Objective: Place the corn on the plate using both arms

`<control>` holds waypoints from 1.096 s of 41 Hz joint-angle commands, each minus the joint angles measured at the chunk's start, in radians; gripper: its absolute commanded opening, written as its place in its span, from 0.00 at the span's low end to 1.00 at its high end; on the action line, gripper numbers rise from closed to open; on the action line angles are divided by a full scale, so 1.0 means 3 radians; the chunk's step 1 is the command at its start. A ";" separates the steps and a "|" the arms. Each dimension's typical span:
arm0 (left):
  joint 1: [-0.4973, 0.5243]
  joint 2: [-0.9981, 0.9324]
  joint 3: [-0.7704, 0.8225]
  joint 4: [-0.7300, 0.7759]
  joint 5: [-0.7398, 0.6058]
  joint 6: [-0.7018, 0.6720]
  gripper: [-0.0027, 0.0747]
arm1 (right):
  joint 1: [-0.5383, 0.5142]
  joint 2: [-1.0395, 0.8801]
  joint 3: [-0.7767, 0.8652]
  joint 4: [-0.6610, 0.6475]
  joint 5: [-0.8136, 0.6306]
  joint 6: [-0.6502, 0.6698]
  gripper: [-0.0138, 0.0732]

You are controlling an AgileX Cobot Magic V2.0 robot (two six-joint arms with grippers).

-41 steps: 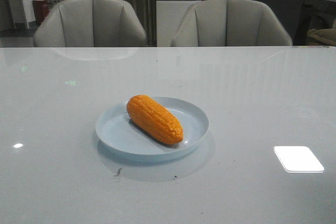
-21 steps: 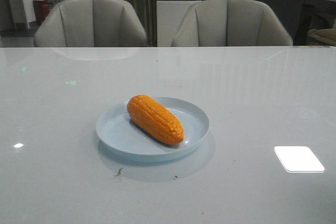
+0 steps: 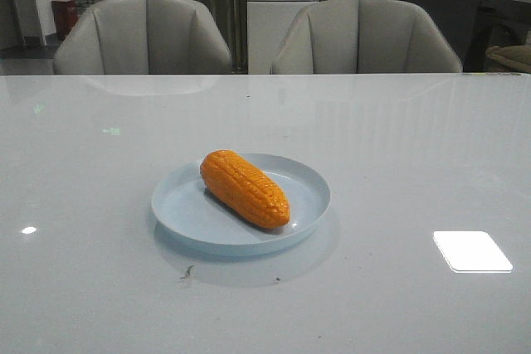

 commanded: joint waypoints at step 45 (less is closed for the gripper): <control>0.0002 -0.0051 0.0124 -0.0019 -0.0262 -0.0035 0.16 | -0.0003 -0.0521 0.2252 0.0482 -0.2585 -0.0005 0.22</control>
